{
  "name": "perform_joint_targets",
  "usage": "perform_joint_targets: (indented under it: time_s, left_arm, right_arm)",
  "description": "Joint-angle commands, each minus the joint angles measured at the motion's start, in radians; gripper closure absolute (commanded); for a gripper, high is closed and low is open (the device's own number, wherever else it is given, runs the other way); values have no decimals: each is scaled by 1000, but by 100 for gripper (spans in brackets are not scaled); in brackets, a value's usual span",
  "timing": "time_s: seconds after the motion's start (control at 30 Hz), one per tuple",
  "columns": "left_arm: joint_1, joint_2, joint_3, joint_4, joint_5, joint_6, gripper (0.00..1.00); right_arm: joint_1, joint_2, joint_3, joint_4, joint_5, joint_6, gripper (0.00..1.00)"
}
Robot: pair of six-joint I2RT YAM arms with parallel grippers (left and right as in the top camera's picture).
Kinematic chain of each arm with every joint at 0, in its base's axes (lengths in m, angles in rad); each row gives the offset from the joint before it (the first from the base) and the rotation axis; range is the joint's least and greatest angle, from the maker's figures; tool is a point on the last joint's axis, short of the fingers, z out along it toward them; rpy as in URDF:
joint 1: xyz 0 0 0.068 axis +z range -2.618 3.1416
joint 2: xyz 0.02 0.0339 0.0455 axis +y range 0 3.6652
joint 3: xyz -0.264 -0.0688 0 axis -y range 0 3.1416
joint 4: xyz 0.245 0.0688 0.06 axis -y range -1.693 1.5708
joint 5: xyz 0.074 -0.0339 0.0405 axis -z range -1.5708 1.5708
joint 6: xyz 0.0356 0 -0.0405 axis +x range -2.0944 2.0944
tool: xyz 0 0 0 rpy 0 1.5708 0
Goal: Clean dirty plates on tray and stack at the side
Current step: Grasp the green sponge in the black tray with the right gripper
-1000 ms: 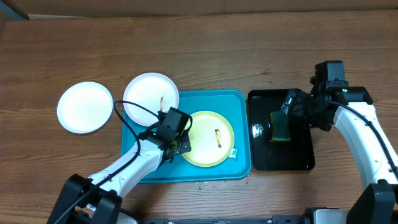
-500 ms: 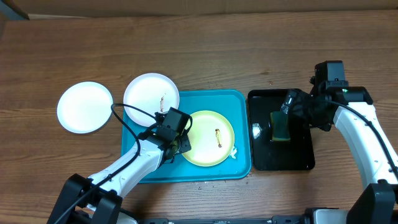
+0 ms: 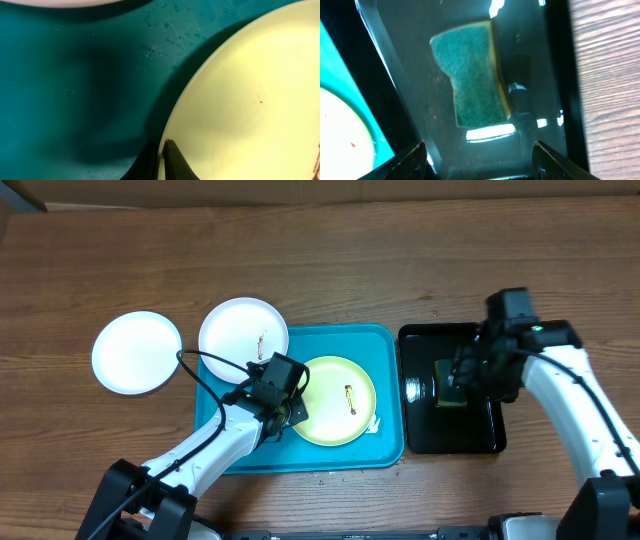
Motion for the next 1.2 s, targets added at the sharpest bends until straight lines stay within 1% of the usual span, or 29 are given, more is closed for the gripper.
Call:
perform_joint_targets:
  time_s: [0.0,0.07,0.2,0.23,0.27,0.3,0.4,0.47,0.5,0.57,0.63,0.67,0.7,0.77,0.87,1.0,1.1,1.17]
  left_arm:
    - [-5,12,-7,-6,-6,-23,92]
    - [-5,12,-7,-10,-7,-20,92]
    - [-5,12,-7,-12,-7,-20,91]
    - [-5,12,-7,-12,-7,-20,91]
    - [-5,12,-7,-12,-6,-20,90]
    - [-5,12,-7,-11,-6,-20,90]
    - [-5,12,-7,-11,-7,-20,90]
    - [-5,12,-7,-11,-7,-20,90]
    - [-5,12,-7,-12,-6,-20,90]
    - [-5,12,-7,-13,-6,-20,89]
    - [-5,12,-7,-13,-6,-20,89]
    - [-5,12,-7,-13,-7,-20,88]
    - [-5,12,-7,-13,-7,-20,88]
    - [-5,12,-7,-14,-7,-20,87]
    - [-5,12,-7,-15,-7,-20,87]
    - [-5,12,-7,-15,-9,-20,86]
    - [-5,12,-7,-16,-11,-20,86]
    - [-5,12,-7,-17,-11,-20,86]
  right_arm:
    - [53,2,-59,46,87,-4,28]
    - [71,2,-99,96,108,-4,25]
    - [78,2,-187,208,166,-5,25]
    - [77,2,-206,235,169,-5,27]
    - [77,2,-229,272,168,-4,34]
    - [77,2,-245,298,167,-5,39]
    - [79,2,-296,383,161,-4,46]
    - [79,2,-326,428,148,-5,53]
    - [79,2,-349,455,148,-4,79]
    - [79,2,-365,464,148,-5,91]
    - [79,2,-371,464,148,-5,96]
    - [79,2,-372,463,148,-5,96]
    - [79,2,-372,461,148,-5,91]
    - [79,2,-363,454,148,-5,55]
    - [79,2,-266,354,148,-5,50]
    - [79,2,-124,235,148,-6,47]
    - [79,2,-66,213,149,-8,46]
    - [79,2,-59,225,149,-8,42]
